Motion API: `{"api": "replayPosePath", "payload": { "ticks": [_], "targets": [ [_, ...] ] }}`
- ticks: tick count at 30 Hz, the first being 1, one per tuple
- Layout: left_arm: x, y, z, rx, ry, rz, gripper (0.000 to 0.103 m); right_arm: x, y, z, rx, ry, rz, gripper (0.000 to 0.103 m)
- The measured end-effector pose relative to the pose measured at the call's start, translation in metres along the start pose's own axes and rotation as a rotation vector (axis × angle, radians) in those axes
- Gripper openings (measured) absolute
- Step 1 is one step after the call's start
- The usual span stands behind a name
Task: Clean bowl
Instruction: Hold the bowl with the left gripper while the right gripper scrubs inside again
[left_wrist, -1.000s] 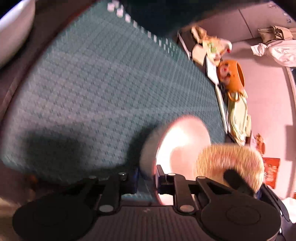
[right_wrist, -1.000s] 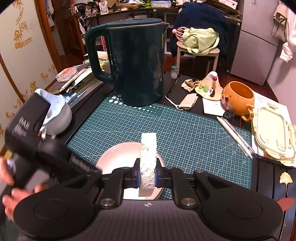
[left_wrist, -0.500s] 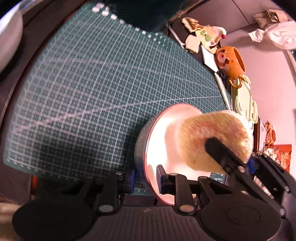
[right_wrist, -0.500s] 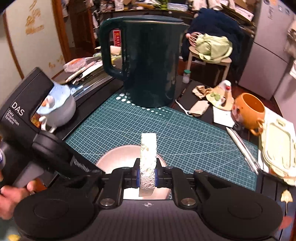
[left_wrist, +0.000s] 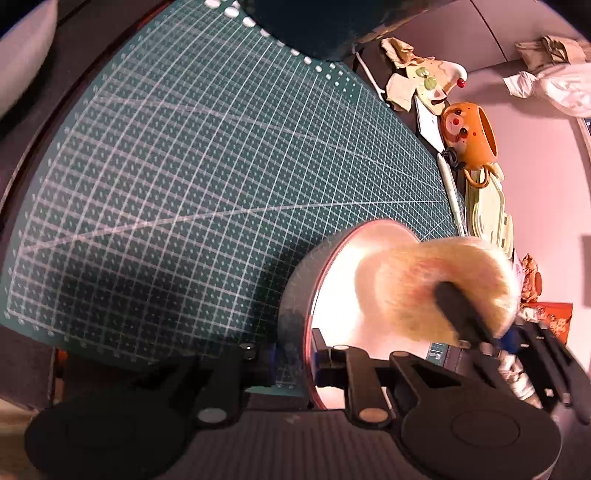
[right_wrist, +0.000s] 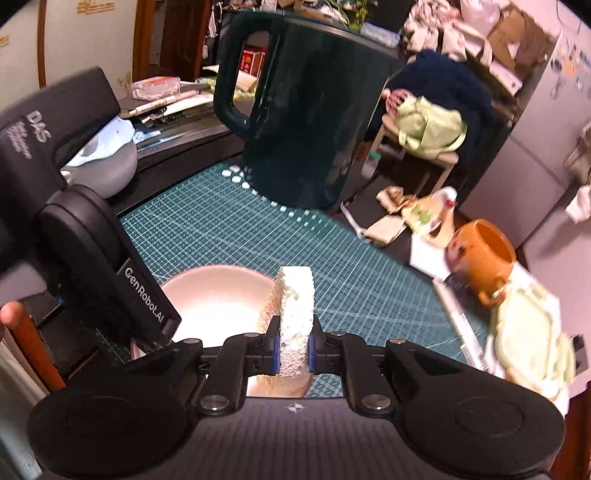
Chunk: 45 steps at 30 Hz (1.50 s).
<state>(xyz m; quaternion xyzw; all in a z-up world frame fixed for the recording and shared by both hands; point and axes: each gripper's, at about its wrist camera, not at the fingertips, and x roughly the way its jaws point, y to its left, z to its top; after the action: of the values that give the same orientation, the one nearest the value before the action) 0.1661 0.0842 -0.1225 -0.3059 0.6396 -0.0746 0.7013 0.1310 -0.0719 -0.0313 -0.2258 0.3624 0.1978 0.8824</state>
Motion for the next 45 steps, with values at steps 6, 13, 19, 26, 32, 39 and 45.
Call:
{"api": "replayPosePath", "payload": {
  "ticks": [6, 13, 19, 26, 32, 39, 45],
  "targets": [
    [0.003, -0.01, 0.003, 0.043, -0.009, 0.024, 0.016, -0.023, -0.019, 0.006, 0.136, -0.049, 0.064, 0.012],
    [-0.001, -0.005, 0.002, 0.02, -0.008, -0.003, 0.016, 0.005, -0.014, -0.008, 0.261, 0.012, 0.15, 0.012],
    [0.001, -0.008, 0.0, 0.025, -0.008, 0.005, 0.016, 0.012, -0.006, -0.014, 0.212, 0.026, 0.073, 0.012],
    [0.004, -0.015, 0.0, 0.025, -0.011, 0.043, 0.016, -0.01, -0.034, -0.011, 0.334, -0.016, 0.116, 0.012],
    [0.009, -0.021, 0.001, 0.031, -0.011, 0.075, 0.015, -0.021, -0.045, -0.01, 0.349, -0.035, 0.196, 0.012],
    [0.01, -0.026, -0.001, 0.03, -0.009, 0.076, 0.014, 0.011, -0.019, -0.013, 0.255, 0.032, 0.223, 0.012],
    [0.011, -0.029, -0.004, 0.031, -0.003, 0.071, 0.014, 0.011, -0.011, -0.012, 0.176, 0.019, 0.095, 0.012]
  ]
}}
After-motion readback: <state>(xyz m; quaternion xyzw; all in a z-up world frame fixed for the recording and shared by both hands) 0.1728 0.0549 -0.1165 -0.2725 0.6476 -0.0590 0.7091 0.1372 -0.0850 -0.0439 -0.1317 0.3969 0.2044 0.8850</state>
